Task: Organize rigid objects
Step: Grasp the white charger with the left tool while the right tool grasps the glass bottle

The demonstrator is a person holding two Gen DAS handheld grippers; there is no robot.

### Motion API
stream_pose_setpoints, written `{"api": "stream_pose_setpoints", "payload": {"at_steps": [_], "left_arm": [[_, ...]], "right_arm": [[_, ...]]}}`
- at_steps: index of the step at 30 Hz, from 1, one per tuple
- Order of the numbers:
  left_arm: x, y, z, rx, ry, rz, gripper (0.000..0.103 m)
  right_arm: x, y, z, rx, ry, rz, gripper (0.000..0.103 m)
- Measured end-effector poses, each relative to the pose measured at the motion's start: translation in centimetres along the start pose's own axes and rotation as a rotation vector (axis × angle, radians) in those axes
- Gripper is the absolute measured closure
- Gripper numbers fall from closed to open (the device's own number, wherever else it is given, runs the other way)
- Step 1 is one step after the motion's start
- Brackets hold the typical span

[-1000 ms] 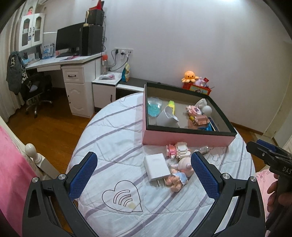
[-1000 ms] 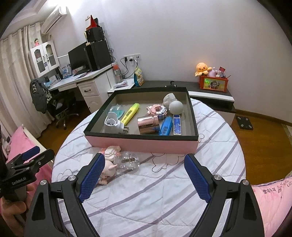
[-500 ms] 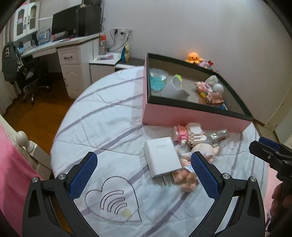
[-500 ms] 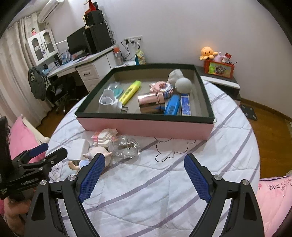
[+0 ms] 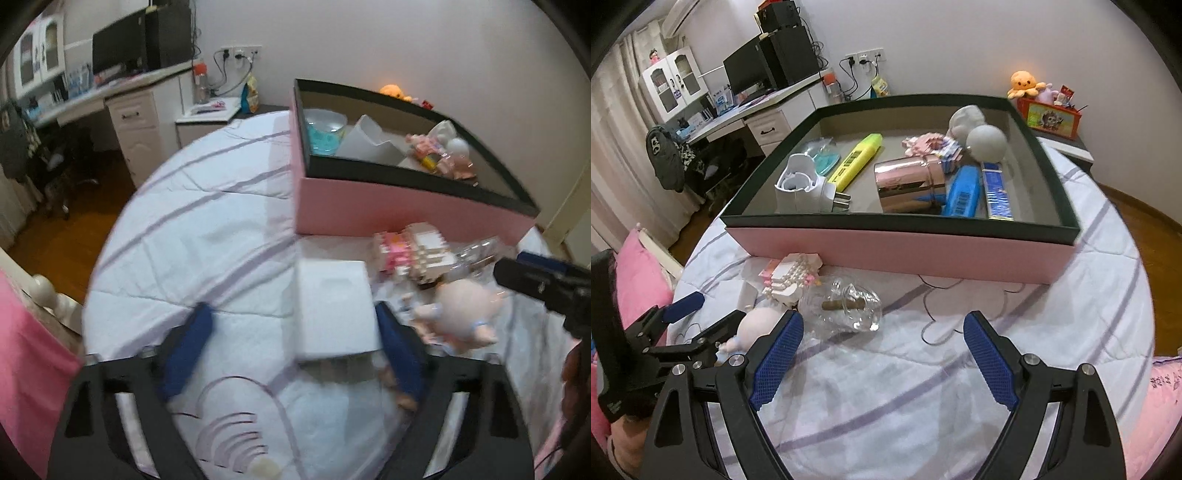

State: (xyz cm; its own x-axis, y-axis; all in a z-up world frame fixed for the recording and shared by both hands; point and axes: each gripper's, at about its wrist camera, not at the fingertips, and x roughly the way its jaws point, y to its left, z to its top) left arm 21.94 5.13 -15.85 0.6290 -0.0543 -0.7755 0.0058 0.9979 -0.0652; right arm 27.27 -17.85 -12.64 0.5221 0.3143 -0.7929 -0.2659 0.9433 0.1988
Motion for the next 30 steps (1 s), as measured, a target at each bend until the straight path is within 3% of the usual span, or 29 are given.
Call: {"api": "stream_pose_setpoints", "payload": {"at_steps": [6,9,11,14,17,20,23,26,30], "left_arm": [[0.0,0.3,0.1,0.026,0.001,-0.004,0.029],[0.4,-0.1,0.4,0.039,0.013,0.008,0.02],[0.6,-0.5,0.5,0.057,0.017,0.006,0.02],[0.6,-0.6,0.7,0.06,0.014,-0.024,0.032],[0.4,-1.0,0.7,0.065,0.009,-0.028,0.044],[0.1,-1.0,0.4,0.066,0.008,-0.036,0.047],[0.0,-1.1,0.3,0.068,0.009,-0.04,0.048],[0.0,-1.1,0.3,0.06,0.011,-0.042,0.048],[0.0,-1.0,0.2,0.06,0.006,-0.049,0.049]], "right_arm": [[2.5,0.8,-0.3,-0.043,0.06,0.056,0.013],[2.9,0.7,-0.3,-0.042,0.046,0.071,0.014],[3.0,0.9,-0.4,-0.069,0.037,0.071,0.017],[2.9,1.3,-0.4,-0.093,0.031,0.091,0.027],[2.7,2.0,-0.5,-0.104,0.027,0.13,0.046],[2.6,2.3,-0.7,-0.115,0.026,0.134,0.048],[2.6,2.2,-0.7,-0.109,0.028,0.144,0.048],[3.1,2.2,-0.5,-0.11,0.029,0.144,0.039],[3.7,2.7,-0.2,-0.139,0.019,0.141,0.036]]}}
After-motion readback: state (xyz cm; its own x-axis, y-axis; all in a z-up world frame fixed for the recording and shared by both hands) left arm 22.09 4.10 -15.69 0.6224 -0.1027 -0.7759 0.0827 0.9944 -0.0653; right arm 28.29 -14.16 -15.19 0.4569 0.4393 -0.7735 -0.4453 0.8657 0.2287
